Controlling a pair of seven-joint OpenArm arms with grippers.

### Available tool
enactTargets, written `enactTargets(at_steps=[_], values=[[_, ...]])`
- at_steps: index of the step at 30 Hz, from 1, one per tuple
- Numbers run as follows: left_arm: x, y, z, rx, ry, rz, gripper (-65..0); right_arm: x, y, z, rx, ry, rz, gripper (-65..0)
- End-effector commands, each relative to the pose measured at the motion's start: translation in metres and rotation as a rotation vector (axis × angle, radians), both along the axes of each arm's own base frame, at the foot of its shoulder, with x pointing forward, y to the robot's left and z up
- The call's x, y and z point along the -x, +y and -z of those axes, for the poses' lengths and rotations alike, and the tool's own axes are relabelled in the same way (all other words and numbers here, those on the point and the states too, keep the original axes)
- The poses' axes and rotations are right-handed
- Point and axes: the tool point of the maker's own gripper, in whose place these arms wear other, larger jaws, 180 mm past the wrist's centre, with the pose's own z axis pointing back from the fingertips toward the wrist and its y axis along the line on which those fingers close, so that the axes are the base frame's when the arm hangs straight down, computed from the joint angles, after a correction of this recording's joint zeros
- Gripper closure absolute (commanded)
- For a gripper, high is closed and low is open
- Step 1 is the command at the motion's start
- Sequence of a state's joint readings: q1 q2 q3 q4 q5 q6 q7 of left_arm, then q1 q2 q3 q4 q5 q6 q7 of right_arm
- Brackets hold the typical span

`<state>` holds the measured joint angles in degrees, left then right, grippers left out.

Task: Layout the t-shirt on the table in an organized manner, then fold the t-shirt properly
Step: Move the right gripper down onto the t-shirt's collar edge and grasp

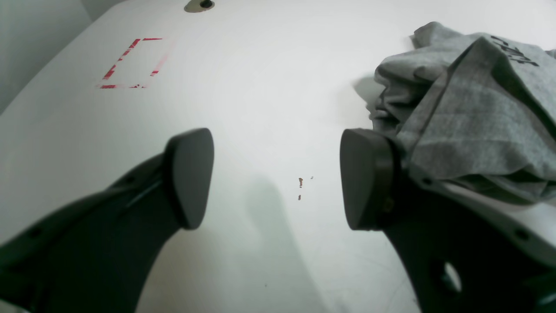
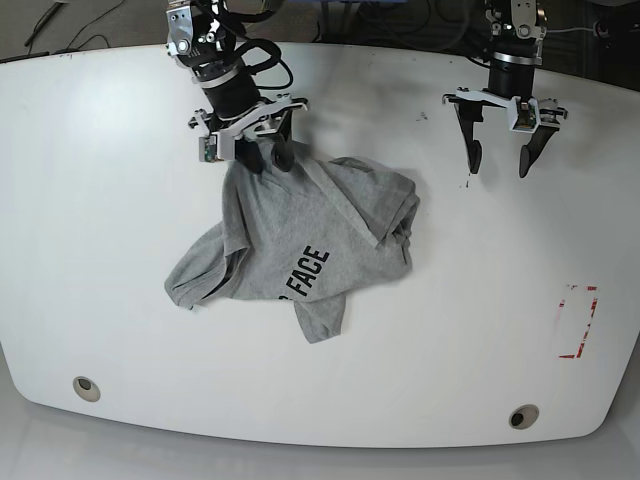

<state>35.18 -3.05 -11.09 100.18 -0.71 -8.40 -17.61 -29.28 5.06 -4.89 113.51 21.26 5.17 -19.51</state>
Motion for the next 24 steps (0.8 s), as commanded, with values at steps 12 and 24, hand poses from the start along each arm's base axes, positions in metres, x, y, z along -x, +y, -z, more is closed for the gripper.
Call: enactTargets(at_steps=[12,24], values=[[-0.01,0.005,-0.018,-0.027,-0.068,0.014,-42.7,-0.01,-0.035,-0.007,0.105,-0.045,0.016,-27.3],[-0.01,0.005,-0.019,-0.027,-0.07,0.014,-42.7,-0.013,-0.058,-0.002,0.141,-0.029,0.087,-27.3]])
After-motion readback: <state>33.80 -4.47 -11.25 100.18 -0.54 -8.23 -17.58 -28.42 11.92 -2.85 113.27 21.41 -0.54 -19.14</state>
